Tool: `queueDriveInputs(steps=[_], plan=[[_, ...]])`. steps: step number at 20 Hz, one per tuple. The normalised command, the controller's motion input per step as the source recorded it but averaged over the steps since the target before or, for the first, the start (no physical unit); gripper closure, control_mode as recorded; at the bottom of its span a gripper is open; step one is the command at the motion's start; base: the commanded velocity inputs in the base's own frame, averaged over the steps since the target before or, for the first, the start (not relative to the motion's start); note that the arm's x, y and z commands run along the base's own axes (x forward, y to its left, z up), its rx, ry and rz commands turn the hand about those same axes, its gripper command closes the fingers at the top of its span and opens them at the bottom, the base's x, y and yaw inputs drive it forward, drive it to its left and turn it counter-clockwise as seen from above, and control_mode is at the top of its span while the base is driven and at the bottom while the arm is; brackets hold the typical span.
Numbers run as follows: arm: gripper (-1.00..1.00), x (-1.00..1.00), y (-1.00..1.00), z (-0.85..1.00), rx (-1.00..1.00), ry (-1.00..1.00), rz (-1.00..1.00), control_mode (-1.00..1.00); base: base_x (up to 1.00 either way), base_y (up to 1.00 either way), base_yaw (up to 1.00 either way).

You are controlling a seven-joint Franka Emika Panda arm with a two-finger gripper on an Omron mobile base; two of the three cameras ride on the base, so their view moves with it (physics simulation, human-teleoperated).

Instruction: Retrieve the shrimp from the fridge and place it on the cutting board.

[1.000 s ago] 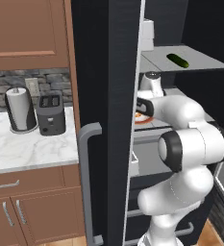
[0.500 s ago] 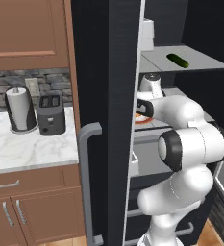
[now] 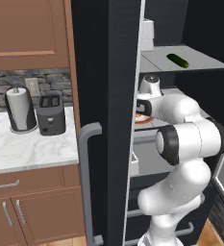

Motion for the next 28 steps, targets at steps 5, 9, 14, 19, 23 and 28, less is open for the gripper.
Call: queueDriveInputs(steps=[5,9,14,19,23,28], plan=[[-1.0,0.32,-0.01,-0.19,0.0,0.01,0.0,-1.0,0.0,0.0,0.0],[-1.0,0.48,0.0,-0.11,0.0,0.02,0.0,-1.0,0.0,0.0,0.0],[-1.0,0.44,0.0,-0.09,0.0,0.02,0.0,-1.0,0.0,0.0,0.0],[-1.0,0.18,-0.01,-0.26,0.0,0.03,0.0,-1.0,0.0,0.0,0.0],[-1.0,0.04,-0.05,-0.27,0.0,0.0,0.0,-1.0,0.0,0.0,0.0],[-1.0,-0.01,-0.04,0.0,0.0,0.0,0.0,-1.0,0.0,0.0,0.0]])
